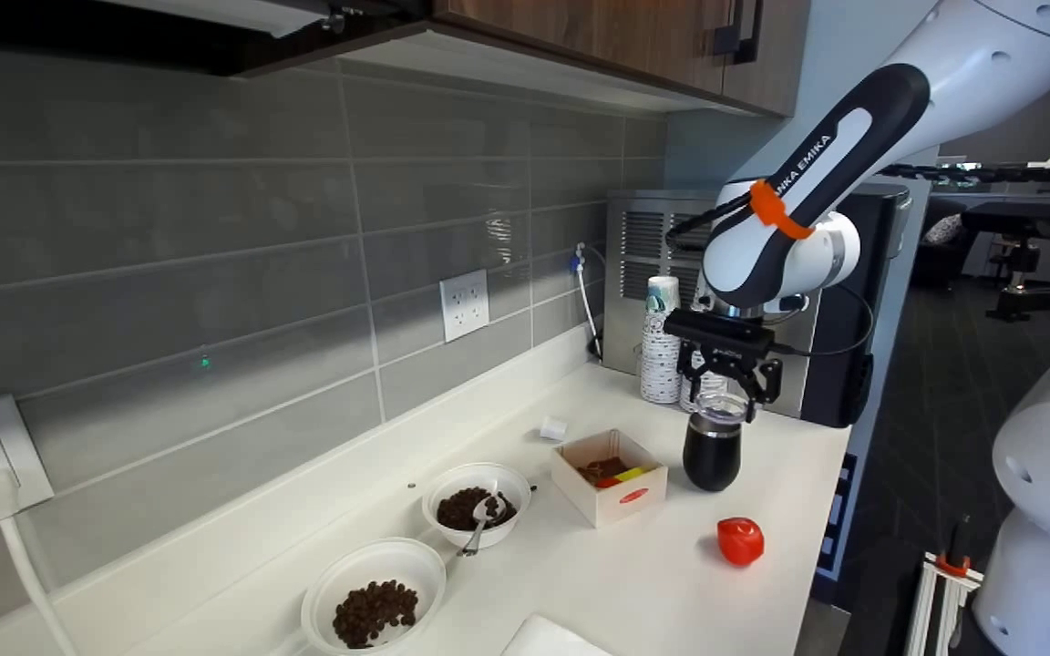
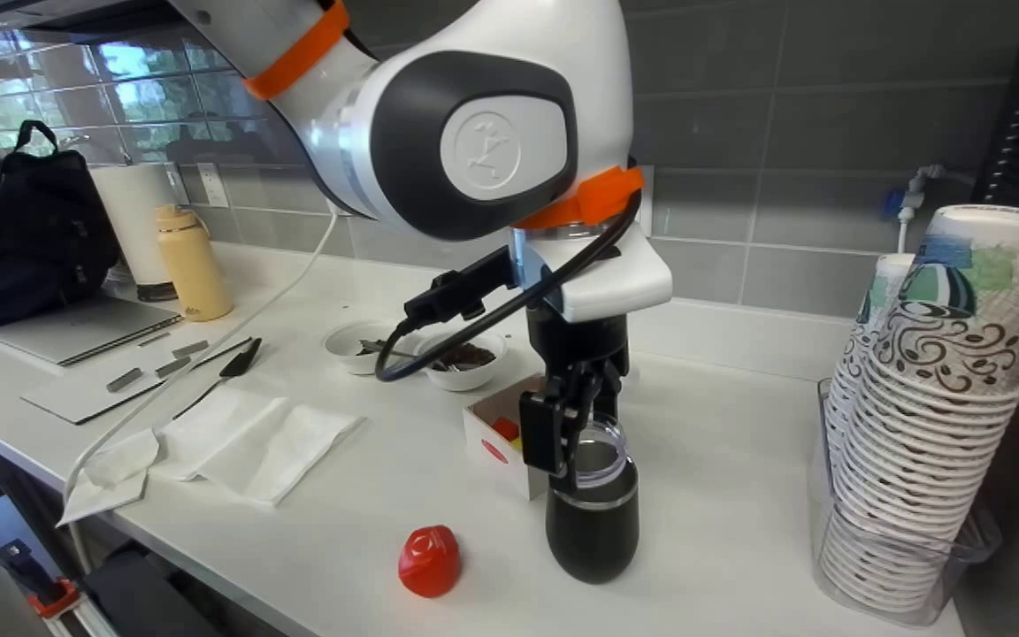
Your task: Put the clear lid on the black thermos.
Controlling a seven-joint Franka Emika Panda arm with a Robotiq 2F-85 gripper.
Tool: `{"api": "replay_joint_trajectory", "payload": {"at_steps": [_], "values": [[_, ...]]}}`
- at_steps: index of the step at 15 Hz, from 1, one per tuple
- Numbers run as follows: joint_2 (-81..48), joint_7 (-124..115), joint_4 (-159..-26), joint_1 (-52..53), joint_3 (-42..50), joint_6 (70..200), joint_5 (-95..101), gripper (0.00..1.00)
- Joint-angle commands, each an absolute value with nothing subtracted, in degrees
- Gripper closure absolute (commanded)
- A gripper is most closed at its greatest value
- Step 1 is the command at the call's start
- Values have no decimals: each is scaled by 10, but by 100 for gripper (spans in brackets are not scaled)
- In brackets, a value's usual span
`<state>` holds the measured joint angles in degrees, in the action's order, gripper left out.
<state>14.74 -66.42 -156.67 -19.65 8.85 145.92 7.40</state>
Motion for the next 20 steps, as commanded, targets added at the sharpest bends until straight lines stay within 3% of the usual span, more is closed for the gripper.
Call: {"api": "replay_joint_trajectory", "payload": {"at_steps": [1, 18, 19, 20], "values": [[128, -672, -1566, -204, 87, 1493, 67, 33], [96, -668, -1563, -197, 88, 1530, 66, 33], [97, -667, -1563, -197, 89, 1529, 64, 24], [98, -665, -1563, -197, 90, 1528, 62, 2]]}}
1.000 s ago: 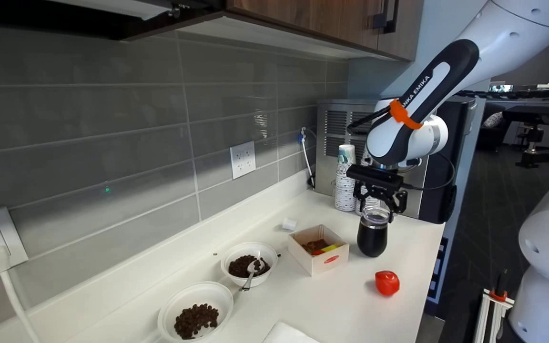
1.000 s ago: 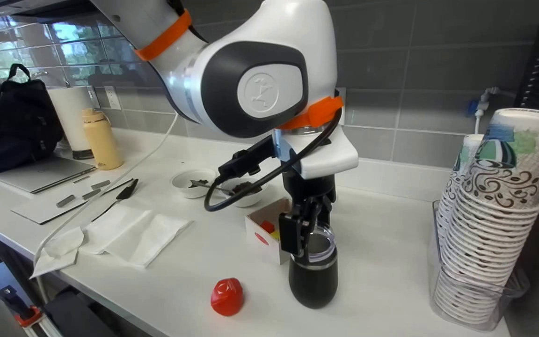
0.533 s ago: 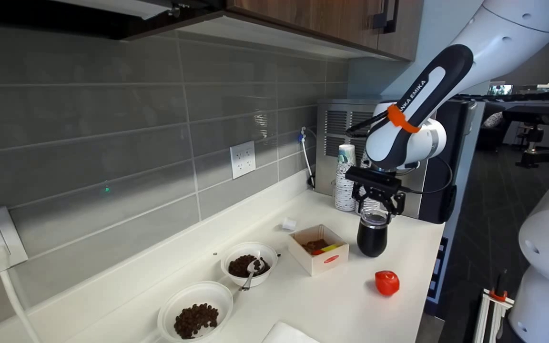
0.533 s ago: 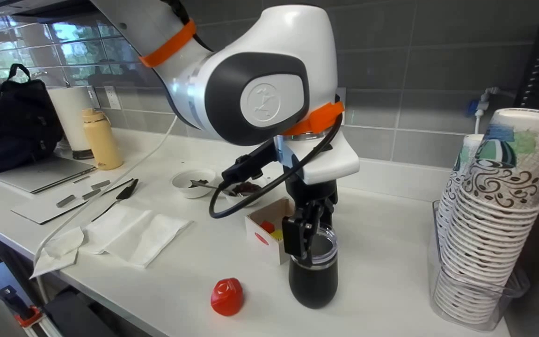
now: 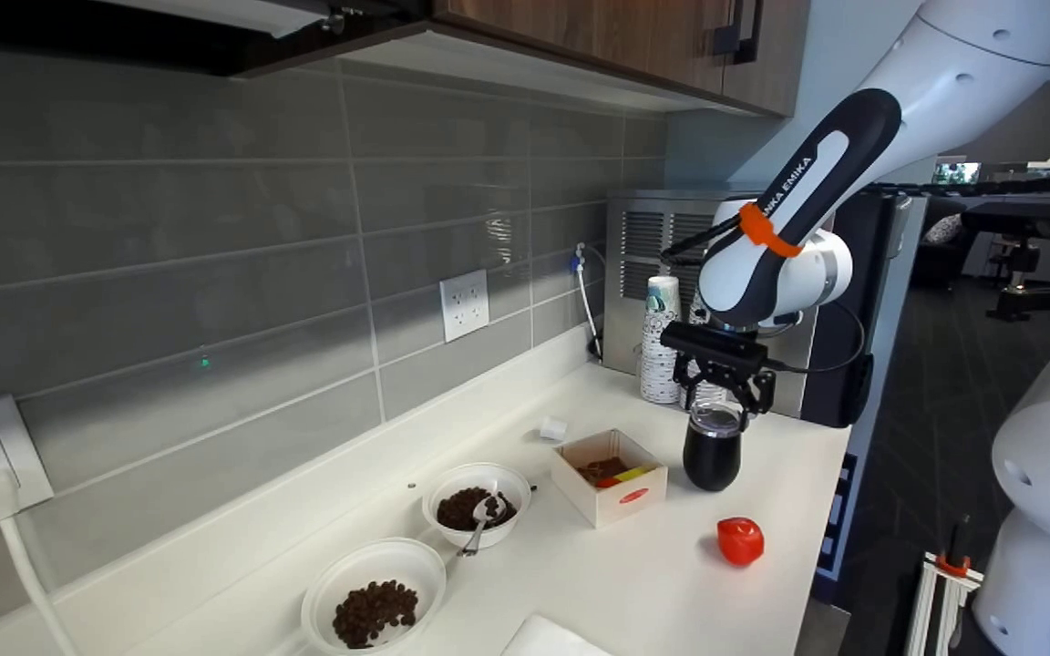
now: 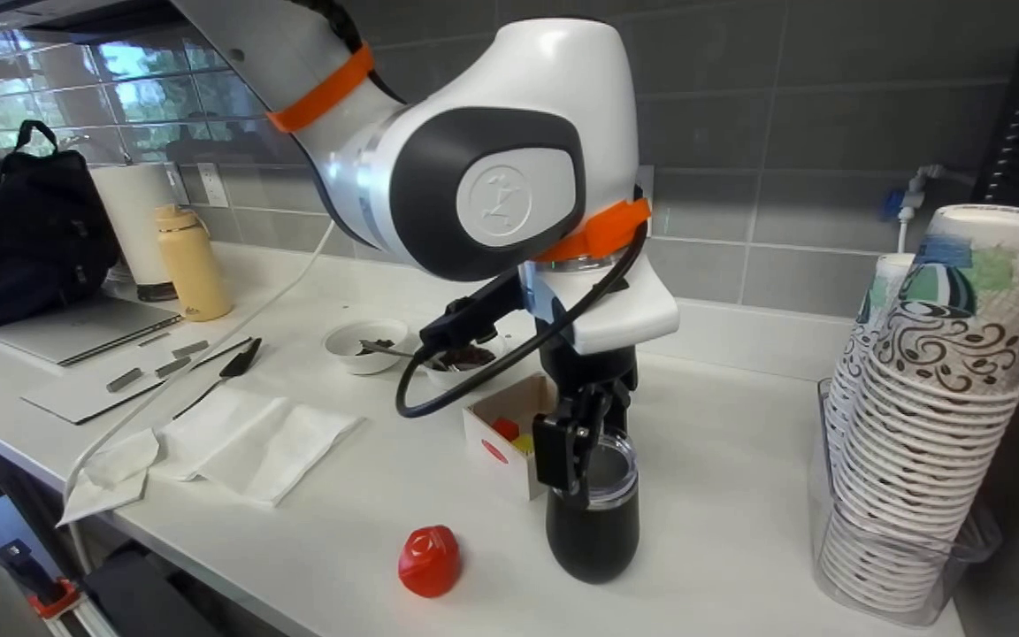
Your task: Put the clear lid on the black thermos.
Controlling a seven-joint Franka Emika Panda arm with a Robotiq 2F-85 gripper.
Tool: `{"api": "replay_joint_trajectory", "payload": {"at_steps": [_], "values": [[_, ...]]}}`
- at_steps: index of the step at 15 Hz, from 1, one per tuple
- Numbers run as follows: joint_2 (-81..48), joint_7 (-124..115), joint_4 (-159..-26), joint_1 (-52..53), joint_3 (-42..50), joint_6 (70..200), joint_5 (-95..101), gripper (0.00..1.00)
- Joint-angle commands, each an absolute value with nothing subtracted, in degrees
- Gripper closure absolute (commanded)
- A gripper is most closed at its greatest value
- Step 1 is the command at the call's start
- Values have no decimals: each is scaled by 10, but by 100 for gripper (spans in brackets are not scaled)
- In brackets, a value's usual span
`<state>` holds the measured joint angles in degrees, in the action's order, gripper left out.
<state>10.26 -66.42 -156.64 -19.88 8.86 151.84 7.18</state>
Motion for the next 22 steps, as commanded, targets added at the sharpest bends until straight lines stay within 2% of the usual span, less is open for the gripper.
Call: {"api": "replay_joint_trajectory", "payload": {"at_steps": [1, 11, 22], "values": [[99, -664, -1563, -196, 90, 1528, 60, 2], [109, -658, -1560, -196, 93, 1519, 49, 0], [177, -656, -1571, -201, 87, 1465, 50, 0]]}}
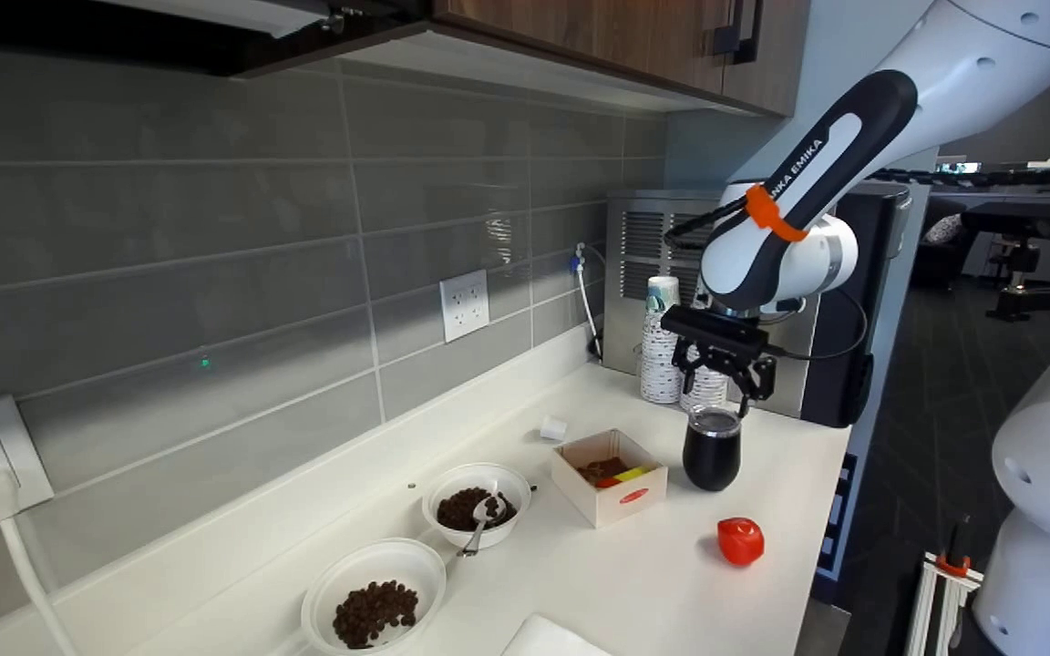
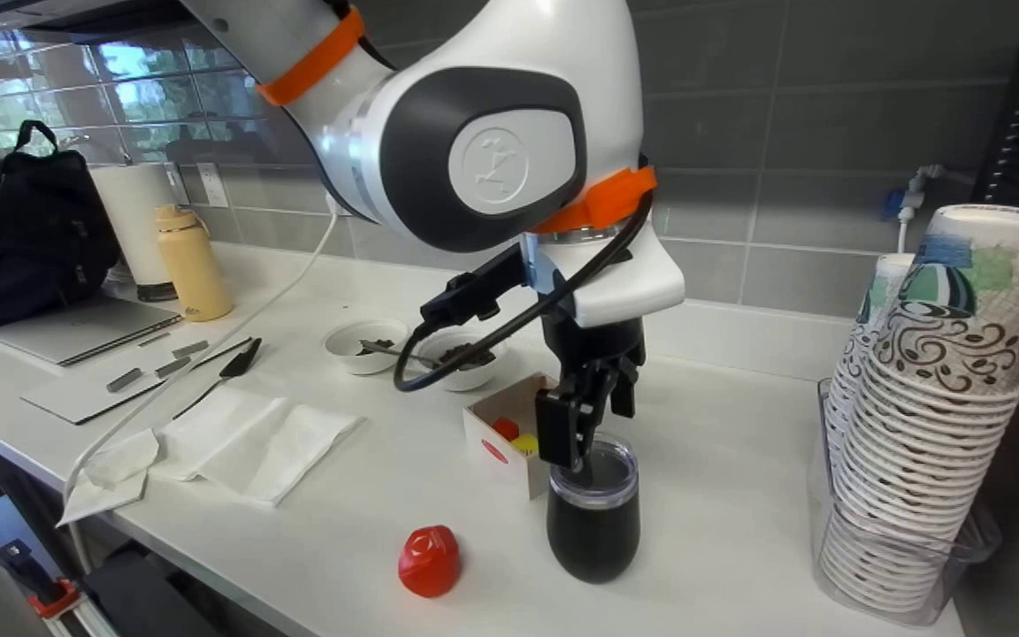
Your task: Put the clear lid on the black thermos.
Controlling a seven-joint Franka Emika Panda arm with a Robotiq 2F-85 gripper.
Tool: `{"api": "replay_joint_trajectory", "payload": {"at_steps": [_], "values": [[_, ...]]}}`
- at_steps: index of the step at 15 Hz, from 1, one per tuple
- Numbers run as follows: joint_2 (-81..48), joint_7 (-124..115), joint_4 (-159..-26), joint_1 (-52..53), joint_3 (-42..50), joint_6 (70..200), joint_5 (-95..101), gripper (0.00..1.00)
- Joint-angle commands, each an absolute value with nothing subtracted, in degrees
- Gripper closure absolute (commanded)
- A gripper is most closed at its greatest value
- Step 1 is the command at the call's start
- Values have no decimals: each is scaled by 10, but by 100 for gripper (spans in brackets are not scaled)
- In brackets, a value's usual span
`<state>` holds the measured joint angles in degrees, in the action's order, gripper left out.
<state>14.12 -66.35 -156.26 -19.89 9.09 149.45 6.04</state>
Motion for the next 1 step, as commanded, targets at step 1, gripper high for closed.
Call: {"api": "replay_joint_trajectory", "payload": {"at_steps": [1], "values": [[182, -657, -1571, -202, 85, 1458, 53, 0]]}}
